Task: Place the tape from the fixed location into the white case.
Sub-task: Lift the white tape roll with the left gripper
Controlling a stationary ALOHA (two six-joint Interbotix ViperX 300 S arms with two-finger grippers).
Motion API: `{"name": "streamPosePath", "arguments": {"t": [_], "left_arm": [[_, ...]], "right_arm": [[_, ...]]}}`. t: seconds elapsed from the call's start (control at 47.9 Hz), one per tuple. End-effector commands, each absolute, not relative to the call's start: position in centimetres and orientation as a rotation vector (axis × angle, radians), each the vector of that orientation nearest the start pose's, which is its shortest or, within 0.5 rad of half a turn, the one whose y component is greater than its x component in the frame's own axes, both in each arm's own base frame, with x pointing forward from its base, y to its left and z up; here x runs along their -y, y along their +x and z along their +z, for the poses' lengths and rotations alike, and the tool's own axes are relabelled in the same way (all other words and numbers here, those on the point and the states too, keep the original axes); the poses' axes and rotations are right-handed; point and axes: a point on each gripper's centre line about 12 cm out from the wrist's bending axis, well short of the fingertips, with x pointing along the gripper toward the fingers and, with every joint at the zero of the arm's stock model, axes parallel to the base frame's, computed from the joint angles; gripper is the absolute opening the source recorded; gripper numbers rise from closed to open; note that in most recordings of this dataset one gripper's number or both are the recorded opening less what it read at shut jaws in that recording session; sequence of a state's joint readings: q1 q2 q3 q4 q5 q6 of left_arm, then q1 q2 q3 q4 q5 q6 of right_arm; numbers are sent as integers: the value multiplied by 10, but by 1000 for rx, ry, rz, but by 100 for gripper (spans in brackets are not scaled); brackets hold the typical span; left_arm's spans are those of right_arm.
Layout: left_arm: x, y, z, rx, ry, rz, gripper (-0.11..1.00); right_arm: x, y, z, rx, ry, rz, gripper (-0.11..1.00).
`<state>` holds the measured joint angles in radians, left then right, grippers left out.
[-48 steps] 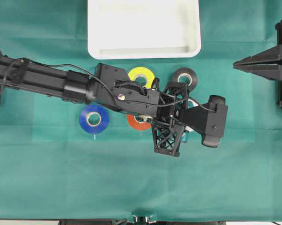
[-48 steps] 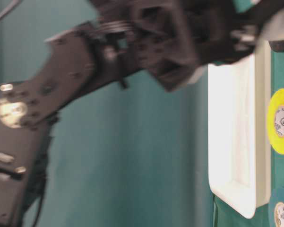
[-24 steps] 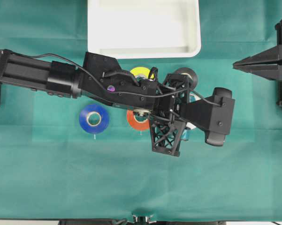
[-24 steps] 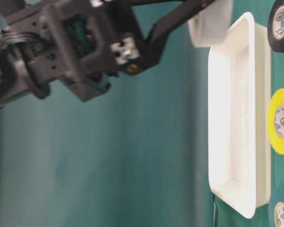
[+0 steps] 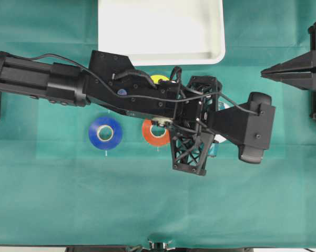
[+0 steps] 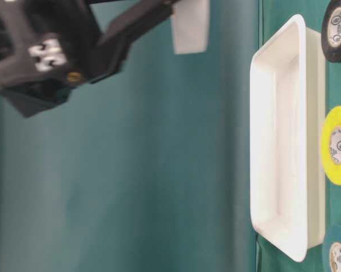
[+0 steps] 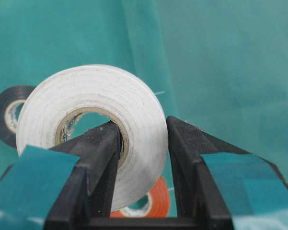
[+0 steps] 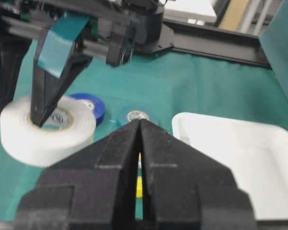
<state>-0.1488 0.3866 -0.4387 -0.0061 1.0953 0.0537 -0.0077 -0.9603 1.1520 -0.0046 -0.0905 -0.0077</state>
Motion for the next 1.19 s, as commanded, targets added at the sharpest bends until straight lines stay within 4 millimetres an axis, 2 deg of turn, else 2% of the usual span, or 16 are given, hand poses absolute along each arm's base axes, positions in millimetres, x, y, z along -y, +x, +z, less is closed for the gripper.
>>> {"name": "streamPosePath", "arguments": {"t": [0.0, 0.272, 0.982, 1.17], "left_arm": [[79, 512, 346, -946, 121, -168, 28], [78, 510, 366, -924, 120, -167, 28], [76, 506, 362, -938, 118, -162, 28], [70, 507, 360, -943, 113, -151, 28]], "right_arm": [[2, 204, 291, -74, -15, -8, 0], [2, 204, 291, -74, -15, -8, 0], [2, 204, 293, -71, -15, -8, 0], [2, 204, 293, -71, -13, -8, 0]]}}
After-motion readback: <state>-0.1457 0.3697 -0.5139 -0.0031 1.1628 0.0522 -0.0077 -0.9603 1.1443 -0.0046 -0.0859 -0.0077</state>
